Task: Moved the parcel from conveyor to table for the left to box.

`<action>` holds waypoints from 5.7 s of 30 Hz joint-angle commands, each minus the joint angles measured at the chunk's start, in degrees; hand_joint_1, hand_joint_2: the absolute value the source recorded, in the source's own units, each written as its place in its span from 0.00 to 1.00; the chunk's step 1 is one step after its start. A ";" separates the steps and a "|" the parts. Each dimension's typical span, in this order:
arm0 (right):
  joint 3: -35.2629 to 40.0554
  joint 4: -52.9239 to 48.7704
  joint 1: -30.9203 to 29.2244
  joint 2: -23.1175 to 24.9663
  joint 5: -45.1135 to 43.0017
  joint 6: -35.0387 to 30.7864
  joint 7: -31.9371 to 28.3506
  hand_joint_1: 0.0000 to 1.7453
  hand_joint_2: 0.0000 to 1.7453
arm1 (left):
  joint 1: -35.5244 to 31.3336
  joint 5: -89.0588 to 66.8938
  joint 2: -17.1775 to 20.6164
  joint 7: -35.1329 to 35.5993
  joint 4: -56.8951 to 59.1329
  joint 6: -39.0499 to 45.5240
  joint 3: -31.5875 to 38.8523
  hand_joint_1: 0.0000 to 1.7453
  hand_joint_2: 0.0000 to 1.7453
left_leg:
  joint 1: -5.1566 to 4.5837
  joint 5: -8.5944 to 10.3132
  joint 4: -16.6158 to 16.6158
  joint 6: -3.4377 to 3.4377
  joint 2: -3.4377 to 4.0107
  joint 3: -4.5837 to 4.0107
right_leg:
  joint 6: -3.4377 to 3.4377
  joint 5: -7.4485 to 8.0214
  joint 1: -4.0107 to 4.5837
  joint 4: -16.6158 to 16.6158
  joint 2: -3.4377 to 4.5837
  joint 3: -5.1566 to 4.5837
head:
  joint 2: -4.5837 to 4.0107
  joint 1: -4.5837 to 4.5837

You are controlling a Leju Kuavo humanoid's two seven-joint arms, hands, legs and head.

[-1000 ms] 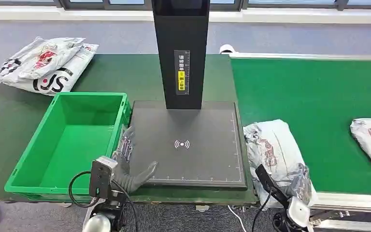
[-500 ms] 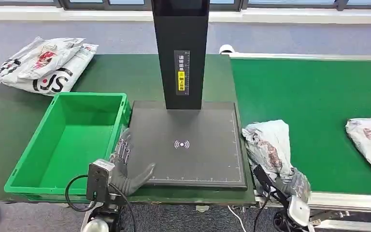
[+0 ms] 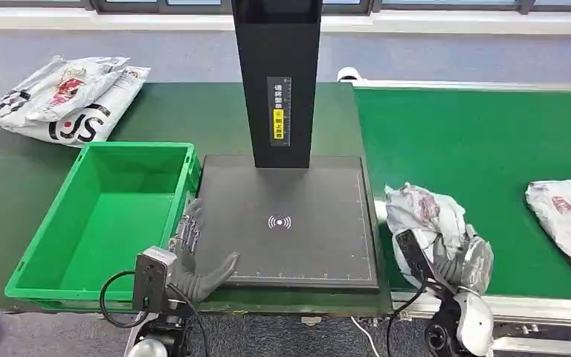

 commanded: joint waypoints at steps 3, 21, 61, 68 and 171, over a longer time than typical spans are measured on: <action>10.10 -21.03 -5.30 -1.95 -6.34 -10.24 -10.66 1.00 1.00 | -3.97 0.54 0.05 -2.33 6.32 -1.22 -0.61 0.00 1.00 | -0.06 -0.03 0.08 -0.02 0.31 -0.09 | -0.06 0.03 -0.05 0.15 0.22 -0.20 | -0.02 0.00; 27.39 -1.64 -22.31 -0.17 -10.11 -6.28 -13.59 1.00 1.00 | -7.50 2.43 0.92 -4.42 8.87 0.28 -0.69 0.00 1.00 | 0.02 0.01 -0.05 -0.04 0.45 0.10 | -0.06 0.12 0.03 -0.02 0.37 -0.02 | 0.00 0.00; 39.53 25.12 -25.00 2.64 -17.06 13.86 -2.58 0.00 1.00 | -8.92 5.99 2.50 -4.08 8.17 3.52 2.34 0.00 1.00 | 0.09 0.15 -0.11 -0.14 0.10 0.03 | -0.14 0.13 0.10 -0.06 0.06 -0.01 | -0.02 0.00; 37.06 17.17 -22.19 0.17 -16.75 16.61 -0.93 0.00 1.00 | -8.13 4.89 2.29 -3.55 7.15 3.68 2.97 0.00 1.00 | 0.07 0.13 -0.04 -0.14 0.00 -0.03 | -0.12 0.07 0.07 0.04 -0.02 -0.07 | 0.00 -0.02; 13.85 -19.92 -7.47 2.12 -28.26 -11.17 -20.72 0.00 1.00 | -41.03 -35.55 -7.28 9.13 67.26 1.33 -24.94 1.00 1.00 | 0.06 0.28 -0.13 -0.06 0.32 0.13 | -0.04 0.41 0.08 -0.17 0.22 0.05 | 0.00 0.00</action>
